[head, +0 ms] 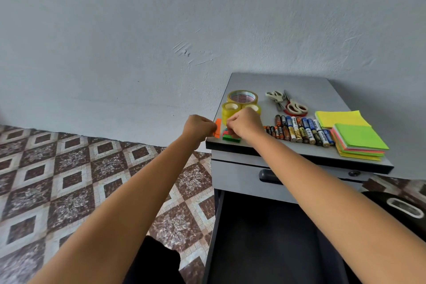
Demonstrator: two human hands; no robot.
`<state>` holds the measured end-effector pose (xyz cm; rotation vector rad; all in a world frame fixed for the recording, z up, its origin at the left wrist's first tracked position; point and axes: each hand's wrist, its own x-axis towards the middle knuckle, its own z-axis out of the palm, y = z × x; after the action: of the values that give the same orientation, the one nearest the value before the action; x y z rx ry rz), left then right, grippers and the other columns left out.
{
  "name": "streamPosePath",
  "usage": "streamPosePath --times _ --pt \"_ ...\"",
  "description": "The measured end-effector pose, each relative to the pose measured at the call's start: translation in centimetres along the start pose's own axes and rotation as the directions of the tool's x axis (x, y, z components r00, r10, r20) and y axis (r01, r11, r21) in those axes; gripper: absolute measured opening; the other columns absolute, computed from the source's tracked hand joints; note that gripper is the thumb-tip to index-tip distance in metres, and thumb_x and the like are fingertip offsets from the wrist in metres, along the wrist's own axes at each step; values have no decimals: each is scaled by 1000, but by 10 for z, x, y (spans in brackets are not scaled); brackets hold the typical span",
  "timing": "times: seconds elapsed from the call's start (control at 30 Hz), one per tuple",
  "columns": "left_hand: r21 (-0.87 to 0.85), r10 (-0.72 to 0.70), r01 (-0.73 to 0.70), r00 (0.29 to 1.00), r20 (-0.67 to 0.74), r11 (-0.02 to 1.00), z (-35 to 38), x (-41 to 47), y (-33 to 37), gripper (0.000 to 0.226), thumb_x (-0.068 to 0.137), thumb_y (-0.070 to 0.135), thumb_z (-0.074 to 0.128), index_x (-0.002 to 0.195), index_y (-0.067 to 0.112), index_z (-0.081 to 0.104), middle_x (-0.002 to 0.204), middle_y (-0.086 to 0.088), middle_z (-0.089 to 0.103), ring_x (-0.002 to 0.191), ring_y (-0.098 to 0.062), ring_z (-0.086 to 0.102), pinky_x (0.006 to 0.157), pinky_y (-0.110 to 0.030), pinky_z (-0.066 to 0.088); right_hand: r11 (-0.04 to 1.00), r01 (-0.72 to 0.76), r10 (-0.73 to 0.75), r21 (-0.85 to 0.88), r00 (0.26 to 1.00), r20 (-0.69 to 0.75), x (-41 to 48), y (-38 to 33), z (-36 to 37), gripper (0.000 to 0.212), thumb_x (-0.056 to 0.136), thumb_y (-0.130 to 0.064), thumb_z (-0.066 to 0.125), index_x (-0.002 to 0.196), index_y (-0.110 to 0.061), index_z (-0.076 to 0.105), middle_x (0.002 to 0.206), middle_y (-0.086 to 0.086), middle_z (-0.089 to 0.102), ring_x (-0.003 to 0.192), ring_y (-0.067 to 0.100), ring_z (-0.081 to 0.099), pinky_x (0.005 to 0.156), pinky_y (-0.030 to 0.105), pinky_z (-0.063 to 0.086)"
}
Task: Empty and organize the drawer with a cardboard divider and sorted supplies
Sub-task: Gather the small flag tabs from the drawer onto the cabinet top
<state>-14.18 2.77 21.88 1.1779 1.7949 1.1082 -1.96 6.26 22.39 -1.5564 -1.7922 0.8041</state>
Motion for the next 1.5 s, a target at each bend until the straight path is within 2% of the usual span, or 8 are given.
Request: streamPosePath --times 0.27,0.4,0.6,0.77,0.87,1.03,1.17,1.5 --pt "235 -57 64 998 -36 970 13 36 -4 8 73 3 66 70 -1 60 78 -20 66 76 -31 65 72 -37 55 977 115 -118 -178 993 -8 2 14 -7 21 90 -8 55 92 0 74 98 13 72 93 23 66 76 24 49" --pt "422 16 16 997 -72 907 16 35 -1 28 76 8 62 58 8 41 60 -6 46 55 -18 45 53 -24 42 954 182 -189 -237 982 -4 -1 21 -8 19 91 -12 57 95 -5 74 101 9 70 95 21 63 75 23 45" --pt "515 60 -43 998 -16 856 10 35 -1 5 75 10 65 73 8 60 68 -7 56 64 -19 51 52 -22 37 921 258 -259 -291 965 38 -2 21 -11 20 91 -11 55 93 -3 73 97 10 71 90 21 64 72 26 48" --pt "509 104 -114 993 49 853 4 32 -2 6 79 7 61 77 8 66 75 -12 61 62 -21 52 54 -22 41 903 322 -312 -284 946 82 3 12 -13 22 90 -9 53 97 -3 73 100 12 71 91 22 64 74 25 48" --pt "465 183 -219 976 121 858 -4 24 -5 17 84 8 61 96 3 71 84 -10 65 76 -19 59 60 -24 45 878 362 -331 -312 932 151 6 8 -15 22 90 -11 54 101 -6 73 103 9 71 92 21 64 72 23 46" --pt "396 236 -313 944 231 863 -17 16 -16 31 83 15 66 114 10 63 96 -7 68 71 -9 56 64 -20 45 826 381 -269 -416 914 303 21 0 -13 21 89 -19 58 102 -13 73 105 3 71 95 20 64 81 30 52" --pt "434 279 -377 920 274 818 -16 12 -19 31 82 14 68 113 12 65 92 2 63 86 -10 56 62 -9 40 759 375 -195 -532 911 365 30 -6 -7 25 89 -30 59 100 -12 71 100 7 70 92 23 63 83 36 53" --pt "443 368 -428 904 218 788 -11 12 -27 17 84 15 66 100 13 71 99 -1 68 83 -9 55 64 -9 39 727 393 -205 -563 907 368 33 -5 -1 22 87 -29 62 98 -14 72 100 5 70 93 21 63 82 37 54"
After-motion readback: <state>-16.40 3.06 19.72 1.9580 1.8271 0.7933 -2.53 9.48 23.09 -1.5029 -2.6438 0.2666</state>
